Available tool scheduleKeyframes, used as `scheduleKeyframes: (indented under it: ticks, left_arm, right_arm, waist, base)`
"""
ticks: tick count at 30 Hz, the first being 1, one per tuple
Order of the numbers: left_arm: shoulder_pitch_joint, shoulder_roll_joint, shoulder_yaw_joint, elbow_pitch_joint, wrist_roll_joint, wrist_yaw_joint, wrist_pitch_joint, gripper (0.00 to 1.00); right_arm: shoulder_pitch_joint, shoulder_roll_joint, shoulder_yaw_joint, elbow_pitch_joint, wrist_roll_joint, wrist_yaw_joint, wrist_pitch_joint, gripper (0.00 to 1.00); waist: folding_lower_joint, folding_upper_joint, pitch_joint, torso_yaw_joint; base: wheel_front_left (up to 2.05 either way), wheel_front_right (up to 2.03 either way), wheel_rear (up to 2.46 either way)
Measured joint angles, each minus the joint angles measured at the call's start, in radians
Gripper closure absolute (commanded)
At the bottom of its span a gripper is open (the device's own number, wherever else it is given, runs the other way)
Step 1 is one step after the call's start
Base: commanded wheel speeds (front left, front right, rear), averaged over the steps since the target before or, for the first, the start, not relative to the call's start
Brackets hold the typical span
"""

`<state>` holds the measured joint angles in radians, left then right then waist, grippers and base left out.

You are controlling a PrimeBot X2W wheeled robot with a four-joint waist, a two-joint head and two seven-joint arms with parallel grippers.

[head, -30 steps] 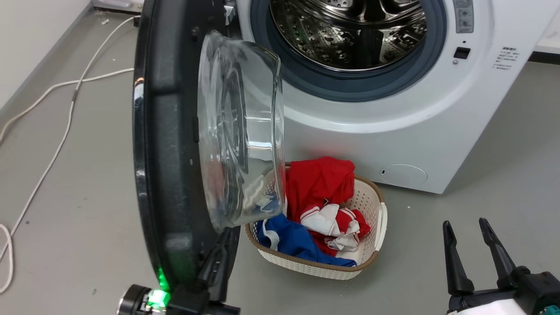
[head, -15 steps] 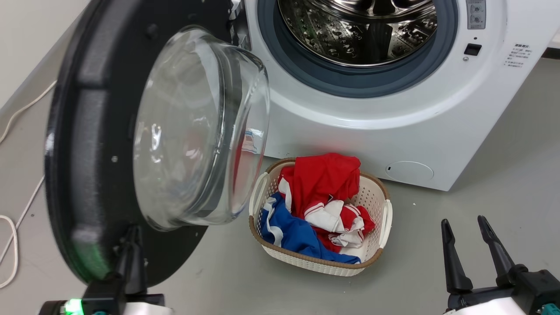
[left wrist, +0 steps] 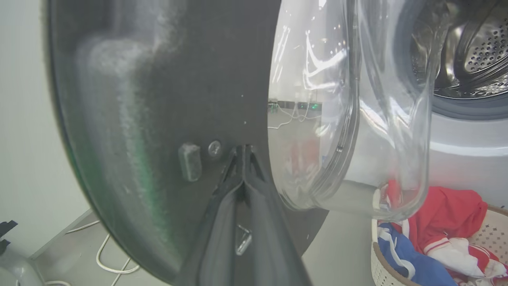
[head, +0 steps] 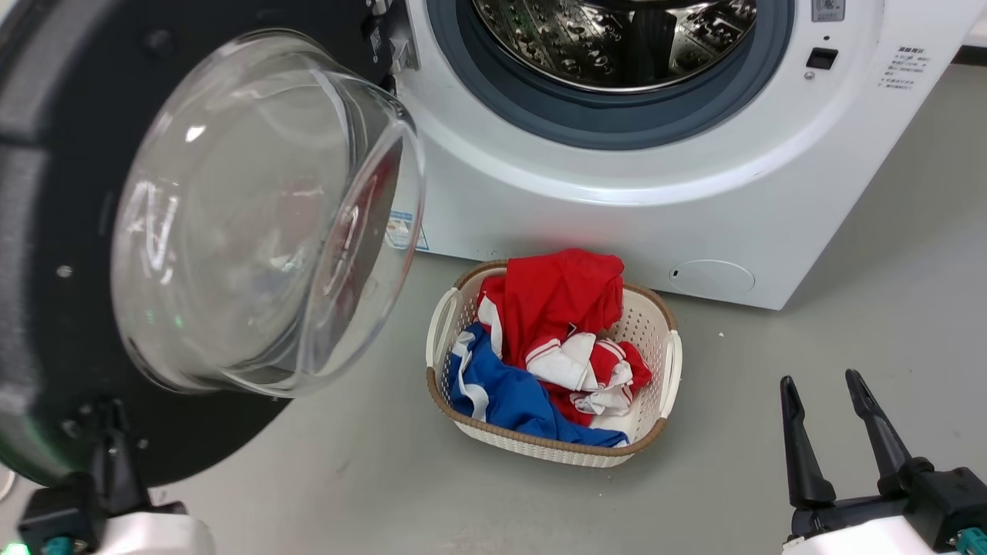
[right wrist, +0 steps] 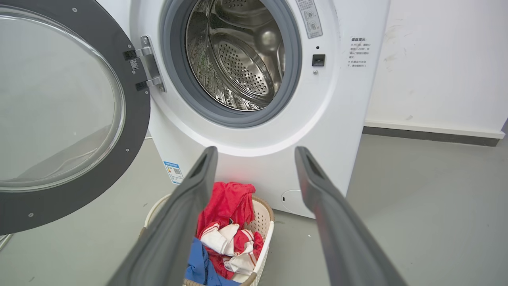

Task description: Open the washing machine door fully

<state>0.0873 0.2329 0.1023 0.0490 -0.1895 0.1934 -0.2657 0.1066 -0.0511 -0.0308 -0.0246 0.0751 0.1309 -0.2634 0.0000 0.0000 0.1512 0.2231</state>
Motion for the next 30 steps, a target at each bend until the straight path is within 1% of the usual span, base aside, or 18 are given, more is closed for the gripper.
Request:
scheduleKeyframes:
  ticks: [12,20,30]
  left_arm:
    - [-0.098,0.057,0.147,0.071,-0.026,-0.020,0.000,1.00]
    - [-0.157,0.115,0.228,0.134,-0.050,-0.055,0.000,1.00]
    - [-0.281,0.196,0.276,0.281,-0.080,-0.125,0.000,1.00]
  right_arm:
    - [-0.019,0.000,-0.006,-0.011,-0.016,0.000,0.000,0.00]
    - [-0.039,0.000,-0.007,-0.017,-0.040,0.000,0.000,0.00]
    - [-0.072,0.000,-0.012,-0.025,-0.058,0.000,0.000,0.00]
  waist:
    - [0.0000,0.0000,0.049,-0.002]
    - [0.0000,0.0000,0.087,-0.011]
    - [0.0001,0.0000,0.146,-0.021]
  base:
    - [0.00,0.00,0.00]
    - [0.00,0.00,0.00]
    - [0.00,0.00,0.00]
